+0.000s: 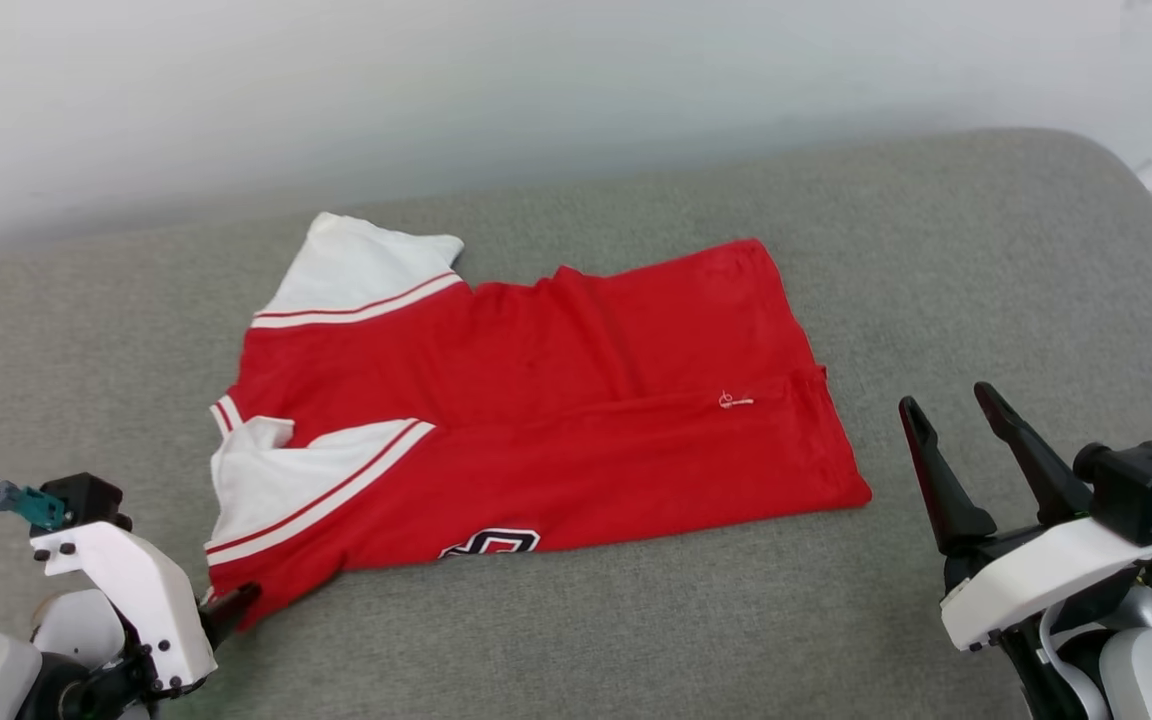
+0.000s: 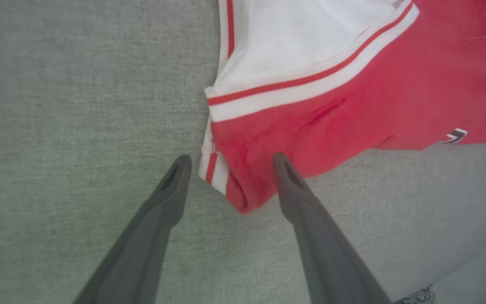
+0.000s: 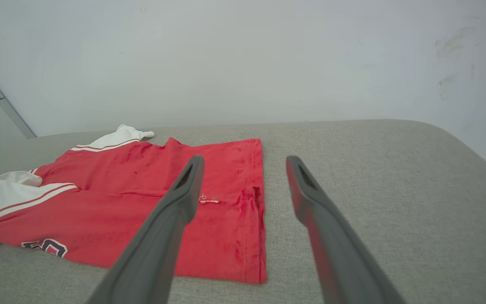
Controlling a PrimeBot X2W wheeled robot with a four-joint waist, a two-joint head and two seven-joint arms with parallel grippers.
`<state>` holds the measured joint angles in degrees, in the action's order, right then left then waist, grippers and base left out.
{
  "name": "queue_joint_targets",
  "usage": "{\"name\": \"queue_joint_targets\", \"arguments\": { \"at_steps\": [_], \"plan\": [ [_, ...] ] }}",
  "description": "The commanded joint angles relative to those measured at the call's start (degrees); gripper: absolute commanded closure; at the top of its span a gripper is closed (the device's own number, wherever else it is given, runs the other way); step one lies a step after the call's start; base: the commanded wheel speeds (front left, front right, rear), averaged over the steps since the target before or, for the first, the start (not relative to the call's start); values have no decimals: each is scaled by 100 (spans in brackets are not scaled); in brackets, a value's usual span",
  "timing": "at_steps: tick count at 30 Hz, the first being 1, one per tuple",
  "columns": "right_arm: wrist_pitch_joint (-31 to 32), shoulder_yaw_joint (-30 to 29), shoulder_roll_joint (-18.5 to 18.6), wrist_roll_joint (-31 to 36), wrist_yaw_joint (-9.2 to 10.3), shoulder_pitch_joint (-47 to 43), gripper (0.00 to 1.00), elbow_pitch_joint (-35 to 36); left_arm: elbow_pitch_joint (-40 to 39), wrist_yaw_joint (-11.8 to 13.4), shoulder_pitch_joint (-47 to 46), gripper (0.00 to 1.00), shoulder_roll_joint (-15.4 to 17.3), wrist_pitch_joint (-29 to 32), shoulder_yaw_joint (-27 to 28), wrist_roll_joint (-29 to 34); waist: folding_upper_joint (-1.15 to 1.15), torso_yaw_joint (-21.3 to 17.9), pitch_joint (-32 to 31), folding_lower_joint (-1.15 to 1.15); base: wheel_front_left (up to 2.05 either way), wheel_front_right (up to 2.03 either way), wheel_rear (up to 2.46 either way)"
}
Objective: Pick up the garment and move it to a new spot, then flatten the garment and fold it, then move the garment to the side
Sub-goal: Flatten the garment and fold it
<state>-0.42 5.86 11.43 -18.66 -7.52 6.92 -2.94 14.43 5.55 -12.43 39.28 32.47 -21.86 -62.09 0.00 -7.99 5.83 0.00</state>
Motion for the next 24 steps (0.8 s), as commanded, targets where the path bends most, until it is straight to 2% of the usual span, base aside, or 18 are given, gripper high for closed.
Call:
{"name": "queue_joint_targets", "arguments": {
  "at_steps": [1, 7, 8, 9, 11, 12, 15, 17, 24],
  "plan": [
    [23, -20, -27, 26, 6, -21, 0, 89, 91, 27, -71, 0, -22, 53, 2, -10, 0, -114, 188, 0, 0, 0, 0],
    [124, -56, -25, -51, 6, 81, 0, 217, 608, 66, -181, 0, -207, 398, -216, -68, 0, -209, 496, 0, 0, 0, 0],
    [136, -77, -29, -67, 6, 101, 0, 206, 692, 56, -167, 3, -263, 478, -270, -103, 0, -217, 521, 0, 0, 0, 0],
    [141, -94, -26, -104, 6, 126, 0, 216, 769, 38, -168, 47, -344, 519, -318, -116, 0, -222, 546, 0, 0, 0, 0],
    [203, -179, -9, -157, 6, 146, 0, 181, 889, -42, -148, 93, -505, 649, -430, -199, 0, -216, 574, 0, 0, 0, 0],
    [233, -245, -6, -211, 6, 169, 0, 190, 931, -75, -149, 100, -562, 691, -474, -212, 0, -203, 586, 0, 0, 0, 0],
    [513, -451, 40, -320, 6, 239, 0, 143, 949, -180, -264, 100, -601, 581, -493, -144, 0, -134, 583, 0, 0, 0, 0],
    [909, -567, 93, -481, 6, 275, 0, 64, 899, -244, -423, 100, -558, 444, -457, -70, 0, -56, 566, 0, 0, 0, 0],
    [3237, -820, 351, -925, 6, 587, 0, -504, 458, -336, -851, 100, -359, 6, -275, 181, 0, 312, 578, 0, 0, 0, 0]
  ]
}}
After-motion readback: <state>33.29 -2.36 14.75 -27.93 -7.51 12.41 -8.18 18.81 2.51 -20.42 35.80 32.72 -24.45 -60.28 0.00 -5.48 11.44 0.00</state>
